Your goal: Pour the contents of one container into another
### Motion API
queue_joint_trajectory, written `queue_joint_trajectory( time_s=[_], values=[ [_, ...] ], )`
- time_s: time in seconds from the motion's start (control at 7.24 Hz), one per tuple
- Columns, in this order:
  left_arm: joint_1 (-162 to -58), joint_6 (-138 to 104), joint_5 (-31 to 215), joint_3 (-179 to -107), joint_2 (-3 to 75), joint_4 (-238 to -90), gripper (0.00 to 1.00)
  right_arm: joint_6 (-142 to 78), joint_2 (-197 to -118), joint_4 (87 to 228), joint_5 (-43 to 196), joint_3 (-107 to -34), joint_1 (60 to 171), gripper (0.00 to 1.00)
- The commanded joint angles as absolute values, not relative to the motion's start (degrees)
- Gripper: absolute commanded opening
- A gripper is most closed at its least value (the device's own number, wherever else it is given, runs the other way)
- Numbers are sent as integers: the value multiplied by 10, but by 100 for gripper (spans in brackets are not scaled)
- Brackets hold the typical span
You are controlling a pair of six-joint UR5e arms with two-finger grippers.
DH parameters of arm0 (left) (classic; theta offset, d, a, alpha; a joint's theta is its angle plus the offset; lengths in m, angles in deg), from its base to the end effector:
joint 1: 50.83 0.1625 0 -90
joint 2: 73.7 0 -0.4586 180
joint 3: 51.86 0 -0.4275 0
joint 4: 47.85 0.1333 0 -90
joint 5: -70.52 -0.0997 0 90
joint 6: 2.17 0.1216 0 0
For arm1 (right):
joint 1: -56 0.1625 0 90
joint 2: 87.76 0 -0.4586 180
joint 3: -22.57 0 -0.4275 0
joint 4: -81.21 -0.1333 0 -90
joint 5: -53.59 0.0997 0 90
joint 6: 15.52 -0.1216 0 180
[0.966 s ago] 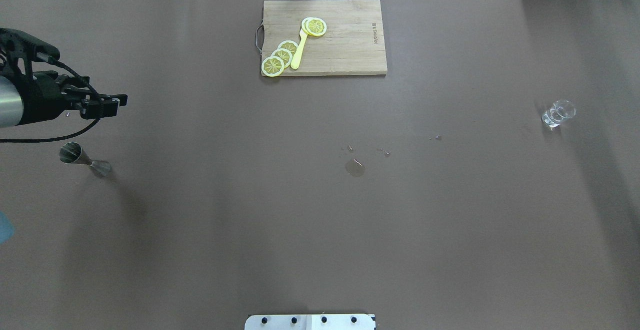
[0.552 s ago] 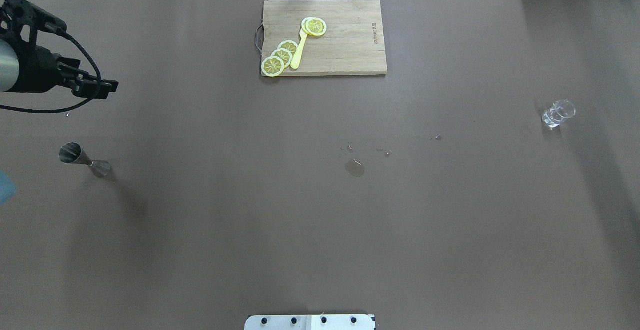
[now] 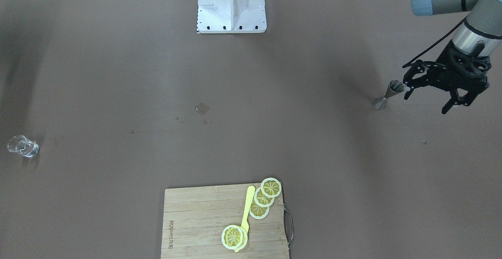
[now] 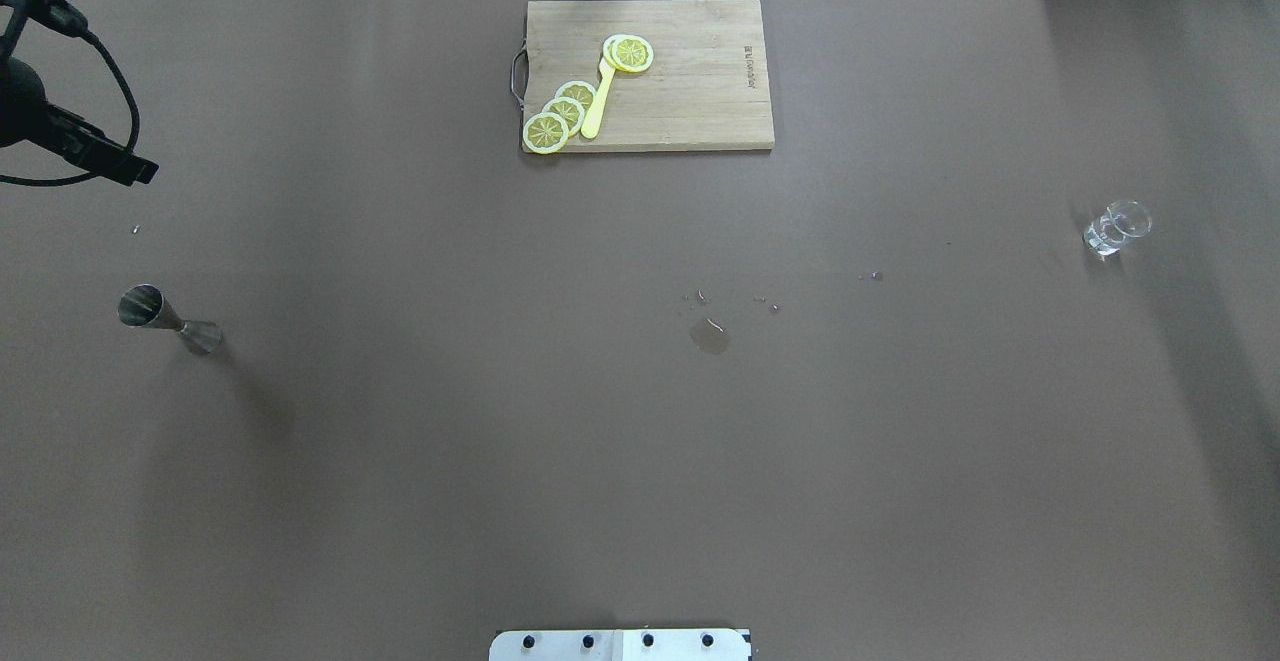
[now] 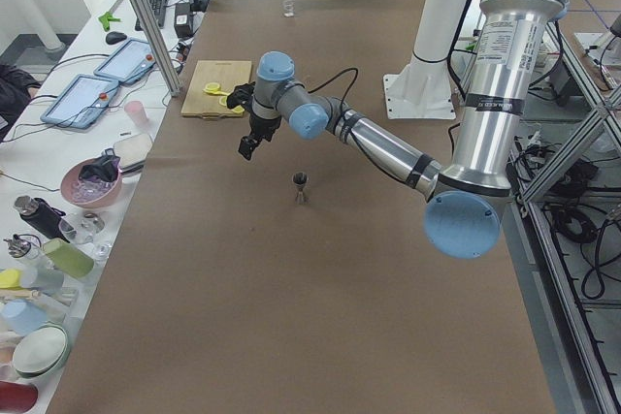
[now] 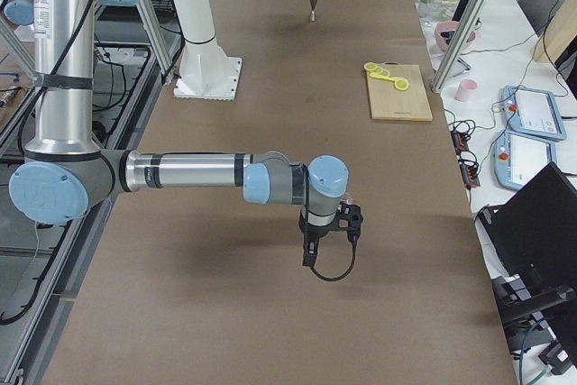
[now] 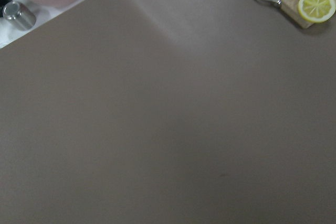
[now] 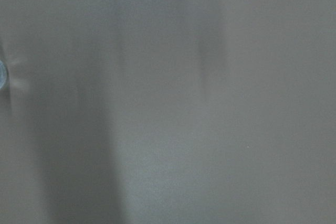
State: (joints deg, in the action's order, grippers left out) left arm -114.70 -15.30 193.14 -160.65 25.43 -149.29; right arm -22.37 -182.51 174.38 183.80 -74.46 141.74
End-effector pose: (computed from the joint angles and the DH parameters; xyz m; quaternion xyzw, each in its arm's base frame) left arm 0.2001 -0.5618 0.4311 0.2156 0.3576 0.1963 0.8872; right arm 0.0184 -0.4902 0.6969 -0.0405 -0.3414 0.0239 0.9387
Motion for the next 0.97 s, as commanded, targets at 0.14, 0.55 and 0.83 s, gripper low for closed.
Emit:
queue_joint_trajectory(
  time_s=[0.14, 0.55, 0.83],
  values=[
    [-1210, -68, 2009, -1537, 246, -1446, 98, -224, -1825, 1744, 1845, -742, 1418, 100],
    [-1265, -32, 2012, -1518, 178, -1454, 98, -224, -1825, 1744, 1845, -742, 1417, 100],
    [-1290, -38, 2050, -1515, 129, -1502, 98, -224, -1825, 1744, 1845, -742, 1417, 100]
  ],
)
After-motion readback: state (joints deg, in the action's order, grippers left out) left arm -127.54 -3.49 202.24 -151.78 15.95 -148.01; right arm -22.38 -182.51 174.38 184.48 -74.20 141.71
